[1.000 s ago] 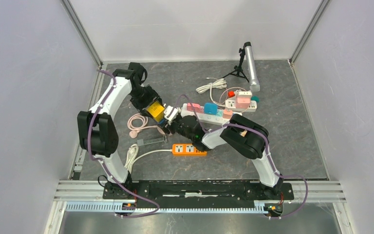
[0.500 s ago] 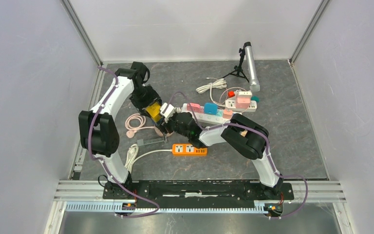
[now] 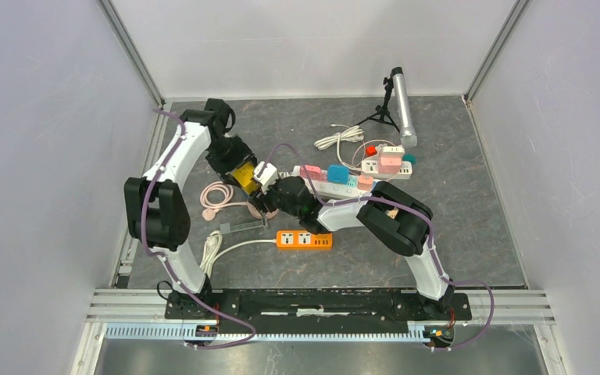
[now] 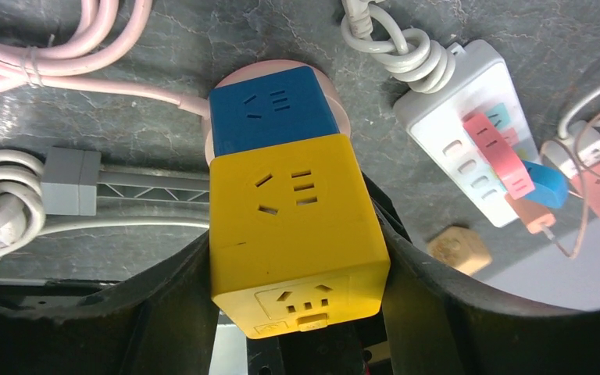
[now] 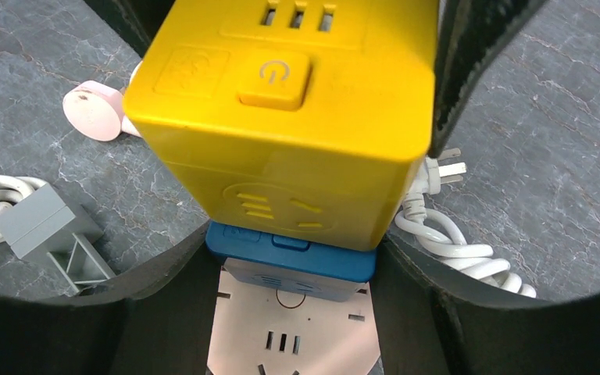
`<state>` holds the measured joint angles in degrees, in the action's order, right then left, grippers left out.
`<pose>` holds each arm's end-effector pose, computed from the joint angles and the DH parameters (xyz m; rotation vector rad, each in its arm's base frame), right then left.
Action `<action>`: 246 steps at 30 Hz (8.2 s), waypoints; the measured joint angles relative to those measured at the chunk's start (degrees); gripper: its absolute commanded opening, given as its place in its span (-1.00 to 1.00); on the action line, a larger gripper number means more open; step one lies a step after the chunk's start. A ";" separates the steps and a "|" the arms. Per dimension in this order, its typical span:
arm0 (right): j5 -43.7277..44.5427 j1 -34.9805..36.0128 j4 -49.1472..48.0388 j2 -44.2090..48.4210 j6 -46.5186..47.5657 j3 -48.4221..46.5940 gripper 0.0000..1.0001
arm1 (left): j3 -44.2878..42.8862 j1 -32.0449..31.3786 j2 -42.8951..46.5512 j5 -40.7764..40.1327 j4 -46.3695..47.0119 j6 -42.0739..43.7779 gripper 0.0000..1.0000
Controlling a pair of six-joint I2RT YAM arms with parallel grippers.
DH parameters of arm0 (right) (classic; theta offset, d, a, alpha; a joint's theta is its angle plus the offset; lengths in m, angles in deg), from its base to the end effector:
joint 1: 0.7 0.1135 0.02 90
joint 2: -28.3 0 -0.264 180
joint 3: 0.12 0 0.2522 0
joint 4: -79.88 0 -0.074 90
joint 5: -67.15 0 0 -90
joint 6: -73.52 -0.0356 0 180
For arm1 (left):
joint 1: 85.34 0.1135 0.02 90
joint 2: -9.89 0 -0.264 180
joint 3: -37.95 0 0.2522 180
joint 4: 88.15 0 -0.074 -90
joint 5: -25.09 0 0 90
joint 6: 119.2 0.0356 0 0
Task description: Pull the plug off the socket
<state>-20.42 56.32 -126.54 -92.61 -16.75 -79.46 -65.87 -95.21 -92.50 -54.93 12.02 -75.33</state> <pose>0.2463 0.3767 0.1440 -0.8695 1.6742 0.6569 0.3444 -0.0662 0.2708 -0.9147 2.8798 -0.3770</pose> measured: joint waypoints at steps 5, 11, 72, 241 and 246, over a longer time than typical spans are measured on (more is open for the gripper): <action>-0.35 -0.04 0.52 0.09 0.11 -0.09 -1.00 | 2.64 2.60 0.39 5.84 2.29 -0.50 -0.96; -0.42 -0.07 1.64 0.33 0.09 -0.33 -1.00 | 6.14 -0.17 4.13 0.85 5.62 -3.89 -0.96; -7.08 -6.99 30.23 22.51 0.74 -6.12 0.85 | -3.45 16.55 -11.93 14.53 22.86 1.64 -0.11; -11.41 -4.52 42.53 -0.24 -10.19 -23.04 -1.00 | 53.46 11.61 14.27 25.20 52.92 -2.82 -0.78; -9.88 -3.58 42.36 -0.22 -6.88 -23.21 -1.00 | 53.35 11.61 14.16 25.31 52.50 -2.49 -0.77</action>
<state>-30.30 52.73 -84.19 -92.82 -23.64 -102.67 -12.52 -83.60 -78.34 -29.62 64.52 -77.82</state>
